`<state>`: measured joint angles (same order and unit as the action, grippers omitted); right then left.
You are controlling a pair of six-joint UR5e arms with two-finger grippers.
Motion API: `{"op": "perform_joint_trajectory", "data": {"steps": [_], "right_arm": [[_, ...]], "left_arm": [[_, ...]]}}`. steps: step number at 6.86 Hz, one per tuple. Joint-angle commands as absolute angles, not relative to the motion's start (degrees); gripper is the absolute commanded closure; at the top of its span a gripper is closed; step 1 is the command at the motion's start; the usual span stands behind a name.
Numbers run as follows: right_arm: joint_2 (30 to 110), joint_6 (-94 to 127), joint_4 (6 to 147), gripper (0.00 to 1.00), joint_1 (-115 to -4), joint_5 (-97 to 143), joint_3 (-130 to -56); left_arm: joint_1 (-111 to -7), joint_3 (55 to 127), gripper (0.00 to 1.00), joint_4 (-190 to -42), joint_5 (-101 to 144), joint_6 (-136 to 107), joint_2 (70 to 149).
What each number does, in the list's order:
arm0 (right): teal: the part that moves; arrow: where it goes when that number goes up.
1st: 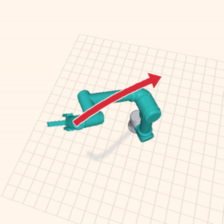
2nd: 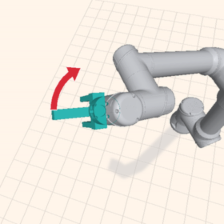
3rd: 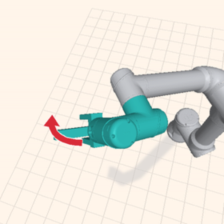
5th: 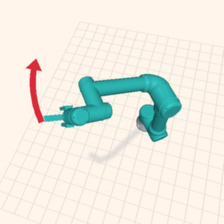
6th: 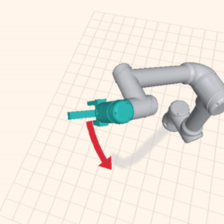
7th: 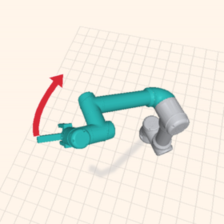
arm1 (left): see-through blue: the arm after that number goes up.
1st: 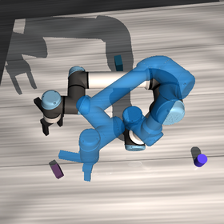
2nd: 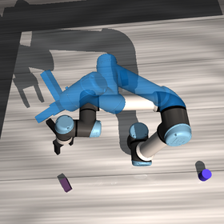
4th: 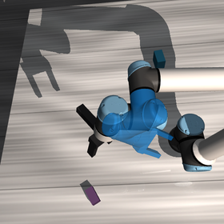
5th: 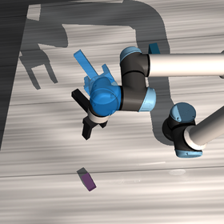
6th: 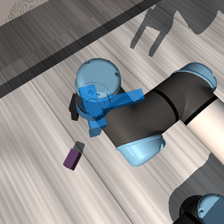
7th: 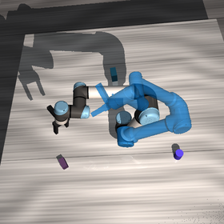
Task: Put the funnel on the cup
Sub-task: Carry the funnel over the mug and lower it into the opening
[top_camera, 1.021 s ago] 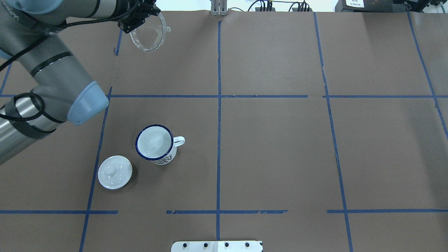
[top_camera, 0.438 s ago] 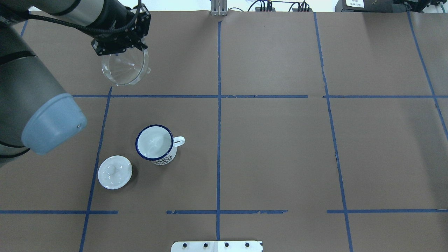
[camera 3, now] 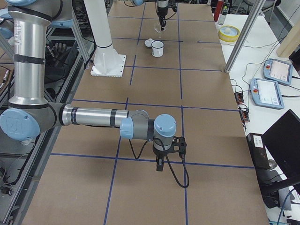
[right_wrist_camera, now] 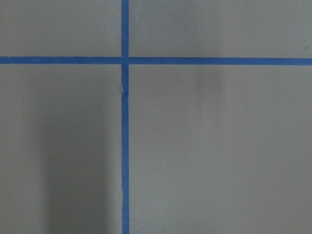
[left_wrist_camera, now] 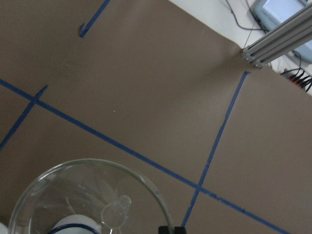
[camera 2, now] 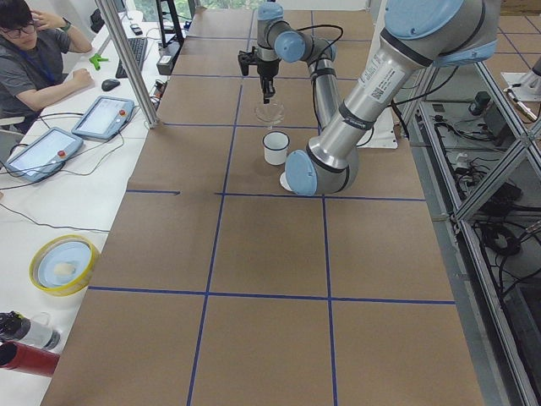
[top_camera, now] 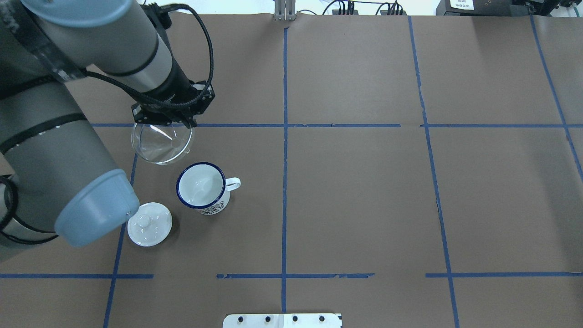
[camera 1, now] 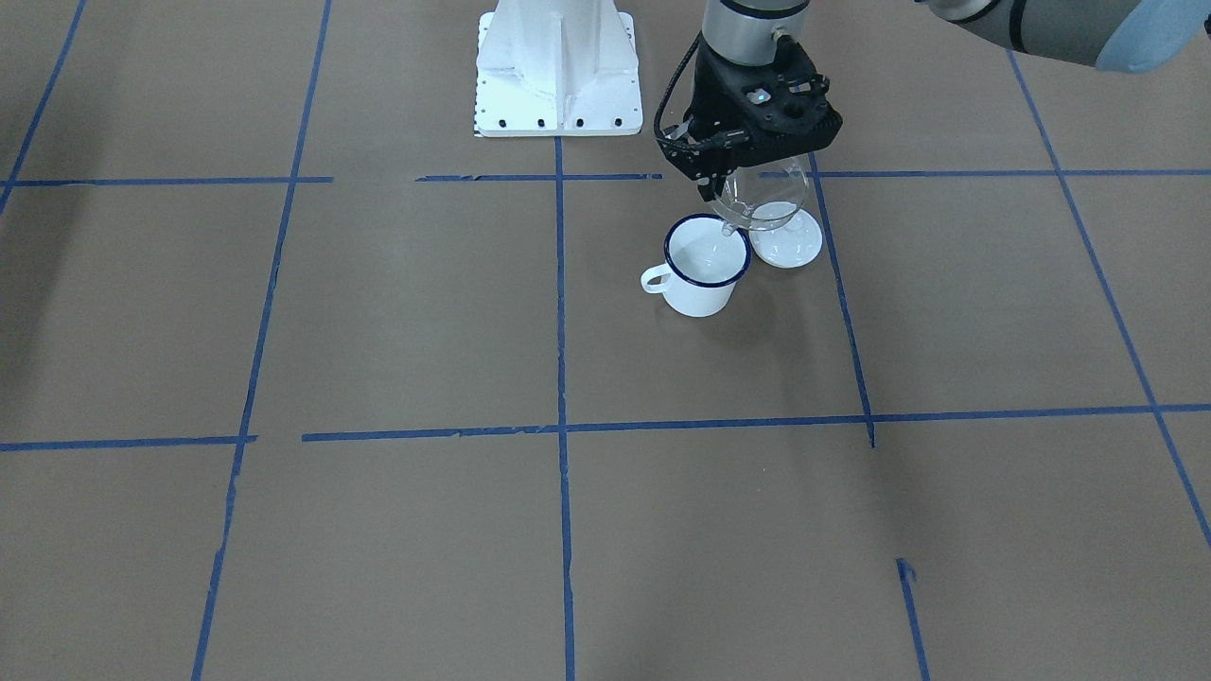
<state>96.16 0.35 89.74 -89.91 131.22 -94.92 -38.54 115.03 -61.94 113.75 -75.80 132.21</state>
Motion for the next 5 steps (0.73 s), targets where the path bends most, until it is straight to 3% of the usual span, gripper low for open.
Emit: {"op": "perform_joint_trajectory", "data": {"steps": [1, 5], "right_arm": [[96.15, 0.35, 89.74, 0.0, -89.91, 131.22, -94.92], [96.15, 0.35, 89.74, 0.0, -89.91, 131.22, -94.92]], "left_arm": [[-36.13, 111.28, 1.0, -66.86, 113.64, -75.67, 130.44], [-35.77, 105.05, 1.0, -73.71, 113.55, -75.59, 129.73]]}}
